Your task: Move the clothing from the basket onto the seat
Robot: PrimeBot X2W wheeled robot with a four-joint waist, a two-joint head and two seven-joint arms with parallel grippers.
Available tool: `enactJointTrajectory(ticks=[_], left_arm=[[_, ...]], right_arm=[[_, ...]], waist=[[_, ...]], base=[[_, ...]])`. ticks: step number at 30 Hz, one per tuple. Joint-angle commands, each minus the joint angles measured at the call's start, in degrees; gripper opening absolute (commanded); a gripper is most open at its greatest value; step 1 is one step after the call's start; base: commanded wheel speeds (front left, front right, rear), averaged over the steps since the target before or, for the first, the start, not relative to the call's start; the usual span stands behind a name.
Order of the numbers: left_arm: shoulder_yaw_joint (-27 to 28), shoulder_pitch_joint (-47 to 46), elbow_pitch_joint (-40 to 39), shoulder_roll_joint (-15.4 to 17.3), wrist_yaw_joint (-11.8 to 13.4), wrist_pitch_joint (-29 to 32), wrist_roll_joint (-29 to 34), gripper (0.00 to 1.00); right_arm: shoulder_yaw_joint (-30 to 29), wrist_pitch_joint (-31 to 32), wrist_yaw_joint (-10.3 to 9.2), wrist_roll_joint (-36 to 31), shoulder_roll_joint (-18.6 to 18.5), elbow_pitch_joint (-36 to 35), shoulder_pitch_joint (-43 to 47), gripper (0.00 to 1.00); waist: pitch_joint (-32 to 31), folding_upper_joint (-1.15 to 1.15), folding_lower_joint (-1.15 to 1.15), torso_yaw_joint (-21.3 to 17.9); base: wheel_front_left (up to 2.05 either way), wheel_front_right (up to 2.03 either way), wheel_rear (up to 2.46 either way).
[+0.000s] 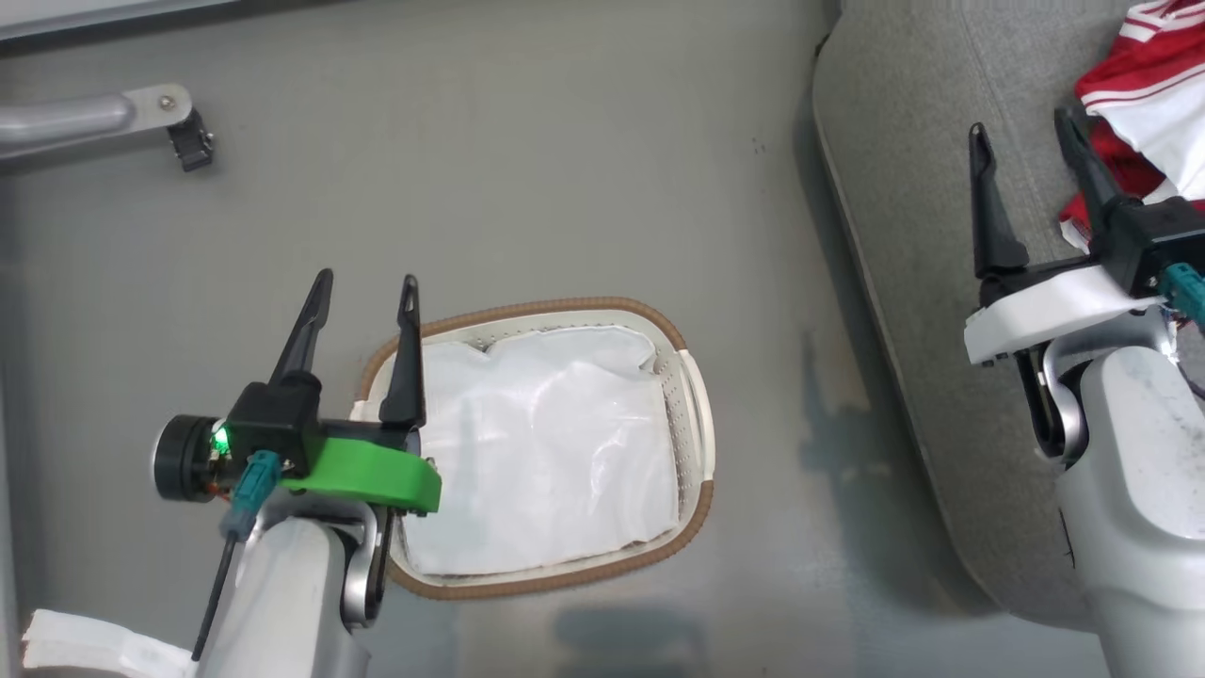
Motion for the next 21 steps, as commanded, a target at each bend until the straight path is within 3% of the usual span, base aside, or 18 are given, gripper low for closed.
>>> enactJointTrajectory(ticks=[1, 14, 21], left_arm=[[0.8, 1.4, 0.1, 0.1, 0.8, 0.0, -0.5, 1.0], [5.0, 7.9, 1.9, 0.1, 2.7, 0.0, -0.5, 1.0], [5.2, 11.2, 1.4, 0.1, 2.3, 0.0, -0.4, 1.0]], right_arm=[[0.3, -0.1, -0.08, 0.4, 0.1, -0.4, 1.5, 1.0], [2.9, -0.1, -0.08, 1.8, 3.6, -0.6, 10.9, 1.0], [3.0, -0.1, -0.08, 2.1, 5.0, -1.0, 16.3, 1.0]], waist=[[-2.7, 0.0, 0.0, 2.4], [-9.9, 0.0, 0.0, 4.5], [-13.6, 0.0, 0.0, 5.4]], base=[[0.0, 0.0, 0.0], [0.0, 0.0, 0.0], [0.0, 0.0, 0.0]])
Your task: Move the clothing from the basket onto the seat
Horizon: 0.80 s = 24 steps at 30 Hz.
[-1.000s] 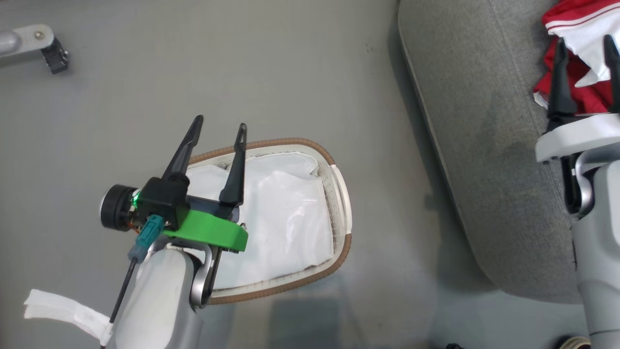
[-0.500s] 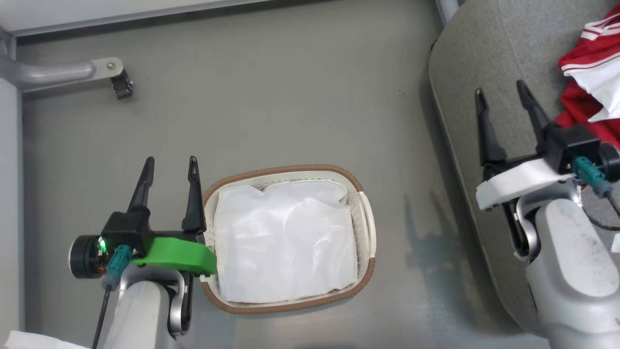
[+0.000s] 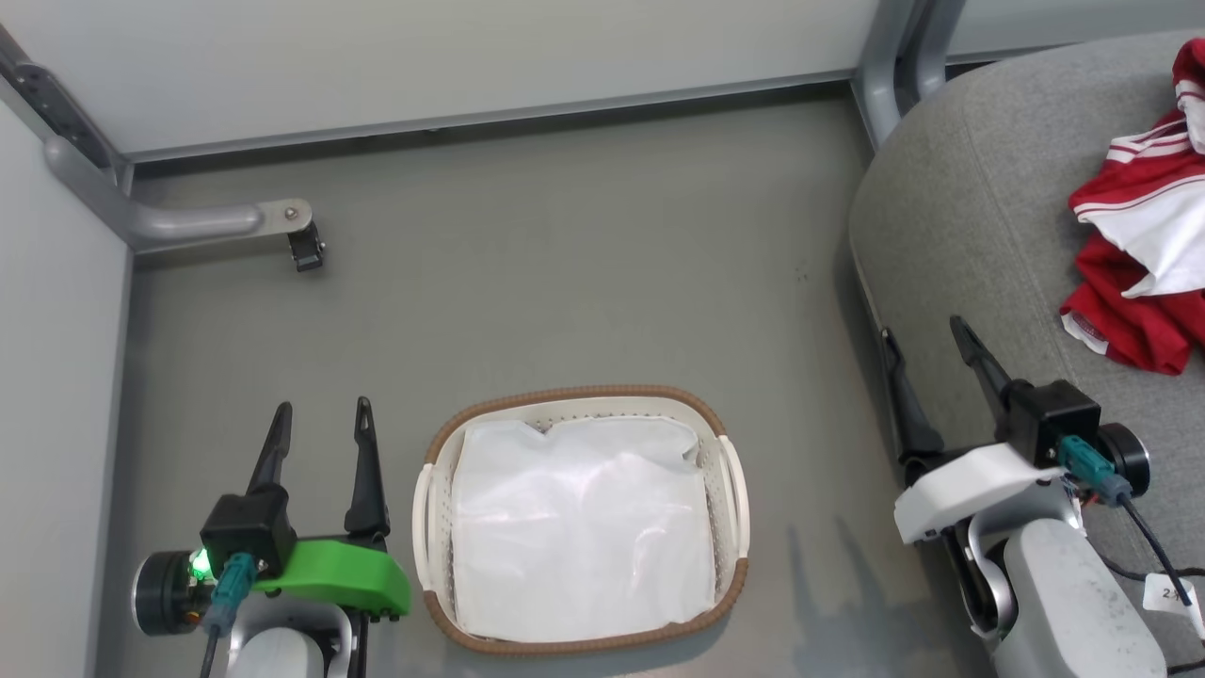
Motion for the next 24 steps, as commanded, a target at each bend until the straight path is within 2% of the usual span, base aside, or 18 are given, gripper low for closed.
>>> enactJointTrajectory(ticks=[1, 6, 11, 23, 24], left_arm=[[0.1, 1.7, -0.5, 0.1, -0.3, 0.0, -0.1, 1.0], [0.5, 4.2, -0.9, 0.1, -0.8, 0.0, -1.5, 1.0], [0.9, 6.0, -0.9, 0.1, -0.9, 0.0, -3.3, 1.0], [1.7, 8.9, -0.6, 0.1, -2.3, 0.0, -4.8, 1.0], [1.4, 8.2, -0.5, 0.0, -2.1, 0.0, -4.8, 0.0]], right_arm=[[-0.2, -0.1, -0.07, 0.0, 0.0, -0.4, 1.7, 1.0], [-0.9, -0.1, -0.08, -0.2, 0.5, -0.7, 4.7, 1.0], [-4.0, -0.1, -0.07, 0.7, 1.6, -1.1, 7.8, 1.0], [-2.8, -0.1, -0.07, 0.6, 1.8, -2.1, 10.5, 1.0], [-2.8, 0.0, -0.01, 0.6, 2.0, -1.8, 9.7, 0.0]], waist=[[-2.2, 0.0, 0.0, 1.0], [-4.4, 0.0, 0.0, 1.5], [-6.6, 0.0, 0.0, 2.4], [-8.4, 0.0, 0.0, 2.0], [-8.4, 0.0, 0.0, 2.0]], base=[[0.0, 0.0, 0.0], [0.0, 0.0, 0.0], [0.0, 0.0, 0.0], [0.0, 0.0, 0.0], [0.0, 0.0, 0.0]])
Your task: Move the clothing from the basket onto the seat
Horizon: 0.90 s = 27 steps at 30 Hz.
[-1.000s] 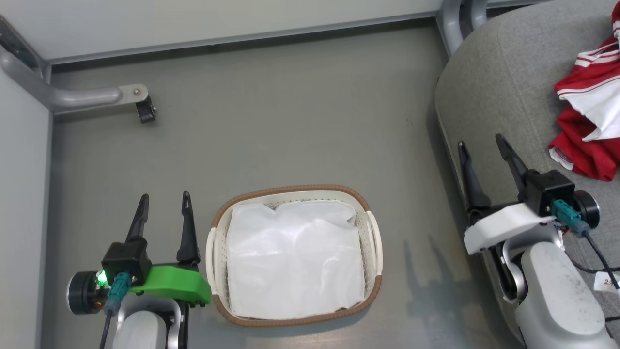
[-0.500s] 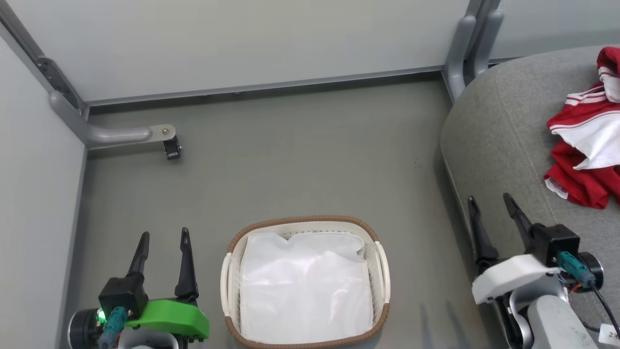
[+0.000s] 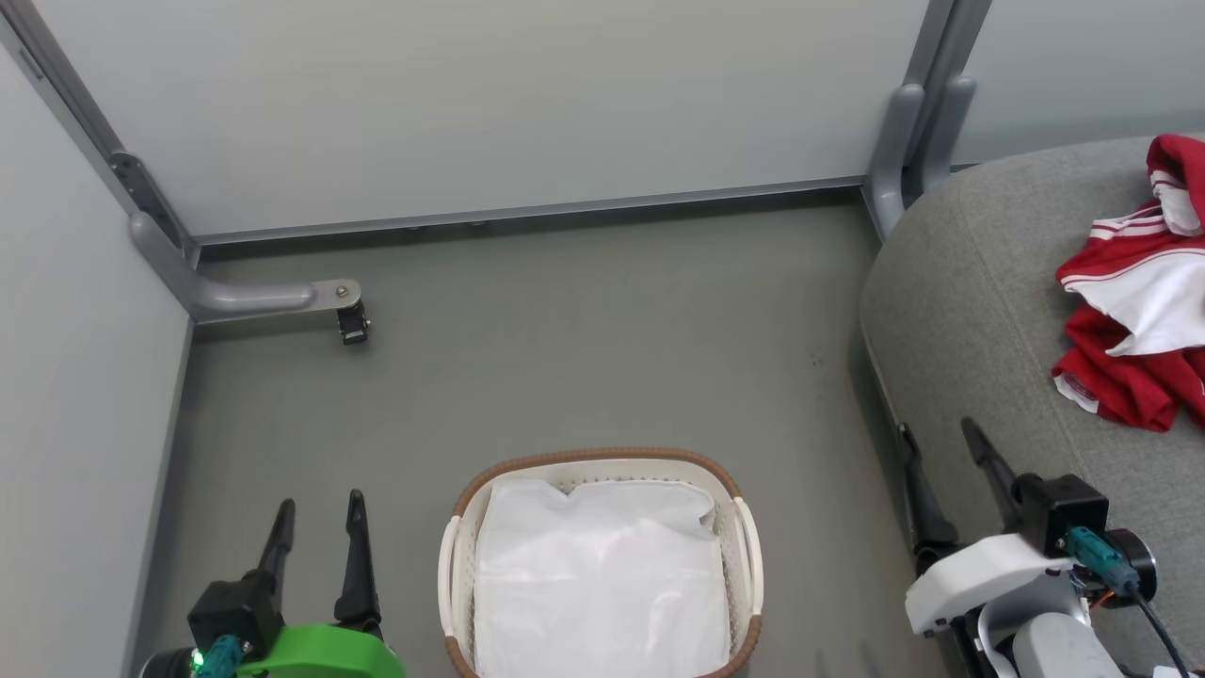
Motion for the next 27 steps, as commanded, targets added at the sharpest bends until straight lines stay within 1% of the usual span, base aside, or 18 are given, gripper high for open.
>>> enactJointTrajectory(ticks=[1, 4, 14, 27], left_arm=[[0.0, 0.0, 0.4, 0.0, 0.0, 0.0, -0.1, 0.0], [-0.2, 0.3, 1.8, -0.2, 0.0, 0.1, -0.2, 0.0], [1.2, -0.8, 1.4, -0.2, -0.7, 3.1, -10.9, 0.0], [2.7, -1.9, 0.6, -0.1, -1.4, 6.3, -22.8, 0.0]], right_arm=[[0.0, 0.0, 0.0, 0.1, 0.1, 0.3, 0.1, 0.0], [0.0, 0.1, 0.0, 0.2, 0.5, 1.8, 1.0, 0.0], [-1.2, 3.2, -0.01, 11.5, 0.4, 1.0, 0.7, 0.0], [-2.1, 6.3, -0.01, 24.1, 0.3, -0.1, 0.8, 0.0]], waist=[[0.0, 0.0, 0.0, 0.0], [0.0, 0.0, 0.0, 0.0], [-0.3, 0.0, 0.0, -0.1], [-0.5, 0.0, 0.0, -0.2]], base=[[0.0, 0.0, 0.0], [0.0, 0.0, 0.0], [0.0, 0.0, 0.0], [0.0, 0.0, 0.0]])
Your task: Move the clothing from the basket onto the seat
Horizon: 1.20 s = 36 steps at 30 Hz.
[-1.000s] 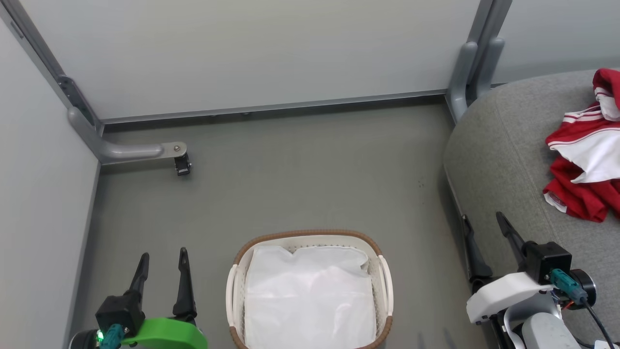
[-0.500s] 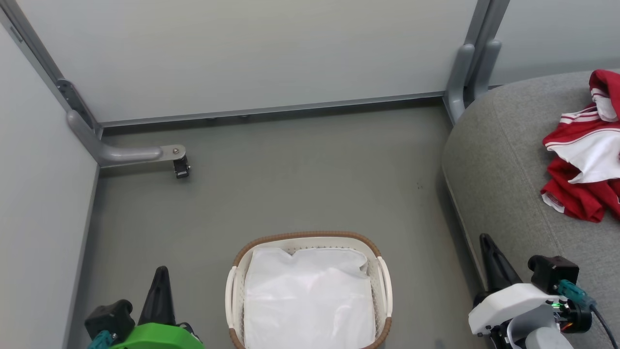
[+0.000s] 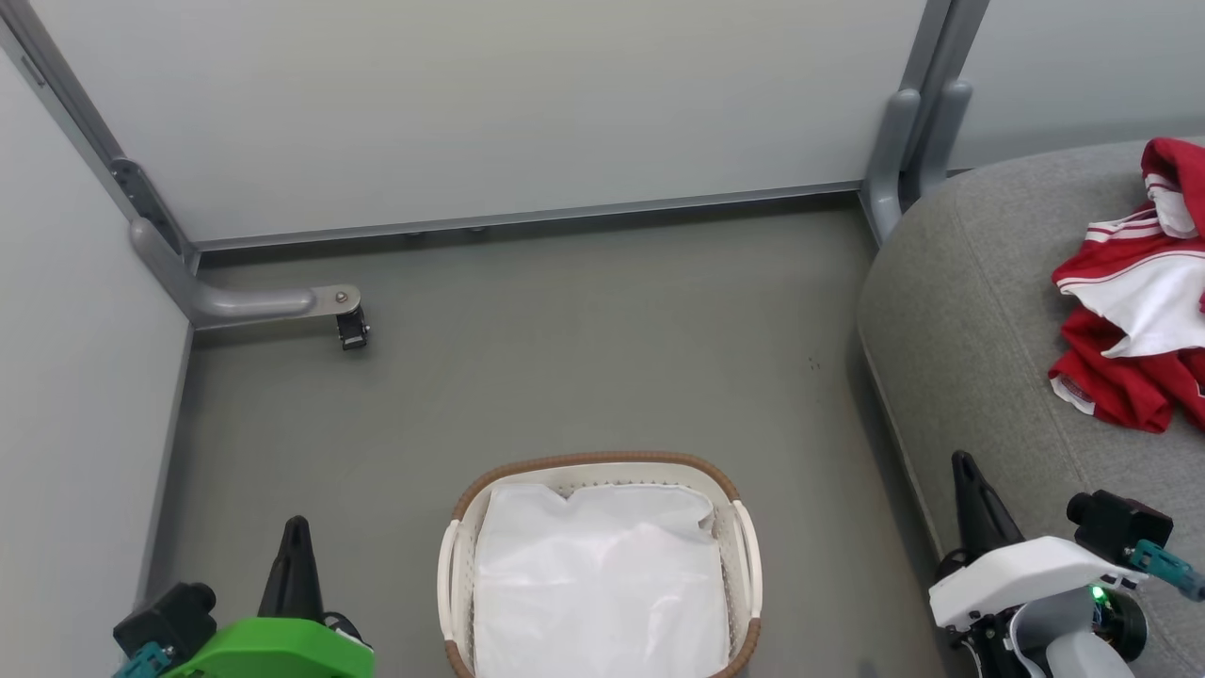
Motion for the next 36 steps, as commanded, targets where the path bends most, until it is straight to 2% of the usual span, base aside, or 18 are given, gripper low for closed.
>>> enactJointTrajectory(ticks=[1, 36], left_arm=[[0.6, -1.9, -1.0, 0.2, -0.4, 0.5, -2.2, 0.0], [3.9, -4.2, -2.3, 0.3, -1.9, 7.3, -27.1, 0.0]], right_arm=[[-0.4, 0.5, -0.01, 2.4, -0.3, -1.1, -0.9, 0.0], [-2.7, 7.3, -0.03, 28.7, -0.4, -3.2, -1.1, 0.0]], waist=[[0.0, 0.0, 0.0, 0.0], [-0.8, 0.0, 0.0, -0.3]], base=[[0.0, 0.0, 0.0], [0.0, 0.0, 0.0]])
